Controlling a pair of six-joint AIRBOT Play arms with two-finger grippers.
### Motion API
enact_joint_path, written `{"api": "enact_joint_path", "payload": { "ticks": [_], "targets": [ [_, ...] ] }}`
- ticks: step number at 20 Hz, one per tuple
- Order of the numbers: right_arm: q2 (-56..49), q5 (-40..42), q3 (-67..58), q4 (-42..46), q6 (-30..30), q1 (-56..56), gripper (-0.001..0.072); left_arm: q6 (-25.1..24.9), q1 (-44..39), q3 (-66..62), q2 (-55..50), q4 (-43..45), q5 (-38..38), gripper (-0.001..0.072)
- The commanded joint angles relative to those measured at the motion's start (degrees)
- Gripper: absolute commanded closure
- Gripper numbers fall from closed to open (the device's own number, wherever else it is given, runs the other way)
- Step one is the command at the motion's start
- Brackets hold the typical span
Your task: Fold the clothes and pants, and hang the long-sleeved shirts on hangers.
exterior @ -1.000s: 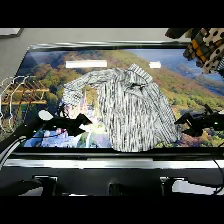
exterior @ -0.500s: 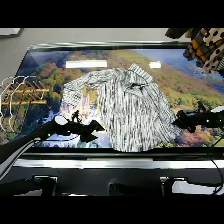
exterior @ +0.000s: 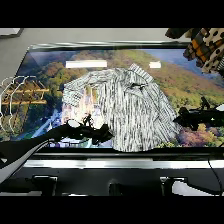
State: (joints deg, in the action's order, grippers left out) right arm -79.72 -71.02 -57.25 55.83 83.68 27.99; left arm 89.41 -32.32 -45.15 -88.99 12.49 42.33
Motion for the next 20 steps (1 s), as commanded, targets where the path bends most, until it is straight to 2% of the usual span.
{"api": "enact_joint_path", "payload": {
  "ticks": [1,4,7,9,12,14,18,20],
  "targets": [
    [1.75,-3.23,0.02,-6.73,0.02,-0.02,0.0671,-4.76,-0.7,-2.69,-1.53,-3.48,0.22,0.0677],
    [6.51,1.46,-1.49,-20.35,-0.57,-0.02,0.0671,-8.0,4.83,-10.78,0.13,-1.11,2.54,0.0681],
    [11.21,5.68,-8.61,-36.3,-3.61,-0.04,0.0672,-7.48,12.02,-26.25,4.07,8.94,6.67,0.0682],
    [14.16,6.6,-17.27,-41.22,-4.11,-0.04,0.0672,-4.68,15.28,-39.45,6.91,17.59,9.81,0.0682],
    [18.58,7.13,-31.21,-42.1,-5.44,-0.02,0.0672,-4.57,17.51,-58.01,11.17,25.16,12.63,0.068],
    [21.99,7.26,-39.32,-41.79,-5.77,-0.02,0.0672,-4.59,18.36,-66.38,14.69,25.73,12.59,0.0679],
    [31.19,8.61,-46.95,-40.17,-5.73,-0.02,0.0672,-4.52,19.12,-71.73,24.3,26.95,11.78,0.0679],
    [36.46,9.94,-47.01,-34.91,-4.83,-0.02,0.0672,-2.89,19.02,-71.71,29.35,30.6,11.93,0.0678]
  ]
}}
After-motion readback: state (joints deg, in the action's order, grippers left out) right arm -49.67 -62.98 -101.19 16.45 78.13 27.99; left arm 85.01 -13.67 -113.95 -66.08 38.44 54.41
